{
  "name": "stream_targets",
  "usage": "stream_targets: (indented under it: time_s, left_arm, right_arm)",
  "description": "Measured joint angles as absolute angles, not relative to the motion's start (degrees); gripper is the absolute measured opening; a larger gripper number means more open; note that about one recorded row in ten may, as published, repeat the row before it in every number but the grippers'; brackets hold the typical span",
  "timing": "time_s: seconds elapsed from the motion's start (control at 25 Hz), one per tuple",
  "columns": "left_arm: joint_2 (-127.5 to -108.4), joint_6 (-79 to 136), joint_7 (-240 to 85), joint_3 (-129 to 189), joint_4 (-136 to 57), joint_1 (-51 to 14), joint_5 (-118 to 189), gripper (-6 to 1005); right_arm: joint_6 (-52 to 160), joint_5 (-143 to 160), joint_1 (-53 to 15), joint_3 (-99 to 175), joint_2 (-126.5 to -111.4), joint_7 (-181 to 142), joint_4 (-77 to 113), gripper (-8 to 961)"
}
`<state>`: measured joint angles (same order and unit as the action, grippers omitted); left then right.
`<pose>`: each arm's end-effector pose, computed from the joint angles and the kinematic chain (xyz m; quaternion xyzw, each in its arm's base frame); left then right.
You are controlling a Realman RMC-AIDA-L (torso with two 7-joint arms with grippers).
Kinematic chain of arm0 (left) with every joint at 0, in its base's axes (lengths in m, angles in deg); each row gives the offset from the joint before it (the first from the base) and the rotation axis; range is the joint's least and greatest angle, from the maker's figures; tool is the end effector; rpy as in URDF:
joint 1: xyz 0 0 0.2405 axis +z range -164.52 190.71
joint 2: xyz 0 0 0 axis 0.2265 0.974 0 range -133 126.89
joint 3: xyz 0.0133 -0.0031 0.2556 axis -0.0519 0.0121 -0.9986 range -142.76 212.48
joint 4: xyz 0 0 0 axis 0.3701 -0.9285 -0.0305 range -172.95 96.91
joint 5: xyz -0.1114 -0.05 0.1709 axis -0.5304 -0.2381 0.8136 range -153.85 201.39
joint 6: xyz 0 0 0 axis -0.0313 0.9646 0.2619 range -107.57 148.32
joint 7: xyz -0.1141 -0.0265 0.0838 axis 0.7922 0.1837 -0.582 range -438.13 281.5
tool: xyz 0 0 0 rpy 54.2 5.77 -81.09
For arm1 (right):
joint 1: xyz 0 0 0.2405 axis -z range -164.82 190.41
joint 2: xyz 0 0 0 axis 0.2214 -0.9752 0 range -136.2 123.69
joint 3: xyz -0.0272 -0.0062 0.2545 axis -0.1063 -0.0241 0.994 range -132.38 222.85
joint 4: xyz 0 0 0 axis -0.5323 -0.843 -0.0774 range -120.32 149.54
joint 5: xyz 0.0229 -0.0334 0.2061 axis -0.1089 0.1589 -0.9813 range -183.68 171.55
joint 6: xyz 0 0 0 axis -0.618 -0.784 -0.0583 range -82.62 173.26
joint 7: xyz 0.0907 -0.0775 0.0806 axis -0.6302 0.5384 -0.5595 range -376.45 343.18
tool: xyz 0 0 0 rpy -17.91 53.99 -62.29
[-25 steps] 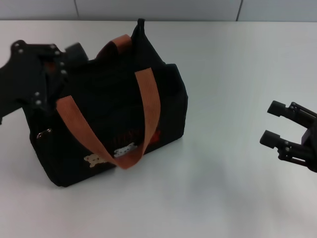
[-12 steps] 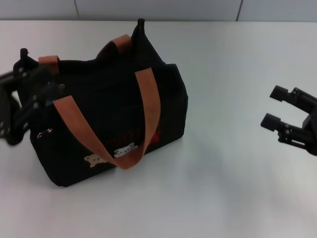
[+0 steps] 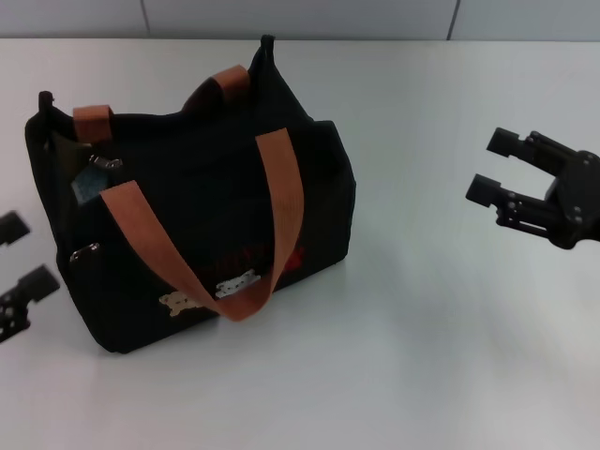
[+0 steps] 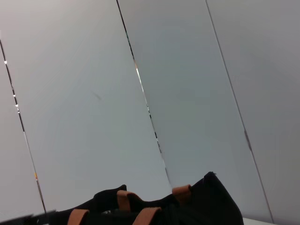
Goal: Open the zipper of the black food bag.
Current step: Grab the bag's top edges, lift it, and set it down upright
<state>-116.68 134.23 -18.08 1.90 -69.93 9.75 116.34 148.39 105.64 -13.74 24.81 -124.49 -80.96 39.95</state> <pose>-0.3426 0.1716 0.0773 -0.8505 -0.1885 -0.4178 0.2581 0.2789 0.2870 0.0170 -0.8741 0.1938 0.4116 0.1701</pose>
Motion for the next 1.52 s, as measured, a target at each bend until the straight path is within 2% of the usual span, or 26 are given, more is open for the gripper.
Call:
stream_targets:
  time_s: [0.16,0.32,0.36,0.52,0.72,1.12,1.52]
  left_arm:
    - [-116.47,133.3,-18.1,1.9,-69.7,10.5,117.5,724]
    - [-116.57,127.8,-18.2,2.1,-68.5,11.2,120.9,720]
    - [-117.77,122.8,-19.2,2.1,-68.1,10.6,123.7,718]
    - [-119.88,118.8,-20.8,2.1,-67.6,8.0,128.1,714]
    - [-121.58,114.7,-21.0,2.1,-66.9,5.3,128.9,708]
    - [-121.77,107.8,-26.1,4.4,-60.5,0.0,128.2,697]
    - [-121.82,107.4,-29.9,4.6,-57.1,-2.2,128.1,319]
  right_arm:
    - [147.7,105.6,-14.2,24.7,-124.52,-81.0,39.9,844]
    - [147.1,105.6,-14.5,24.7,-124.61,-81.0,39.9,844]
    - [147.0,105.6,-14.5,24.7,-124.61,-81.0,39.9,844]
    - [146.6,105.6,-14.7,24.9,-124.63,-81.0,39.9,844]
    - [146.6,105.5,-14.3,25.1,-124.64,-81.0,39.9,844]
    - [146.3,105.5,-13.2,25.7,-124.65,-81.0,39.7,844]
    - [146.0,105.5,-12.7,26.0,-124.65,-81.0,39.0,844]
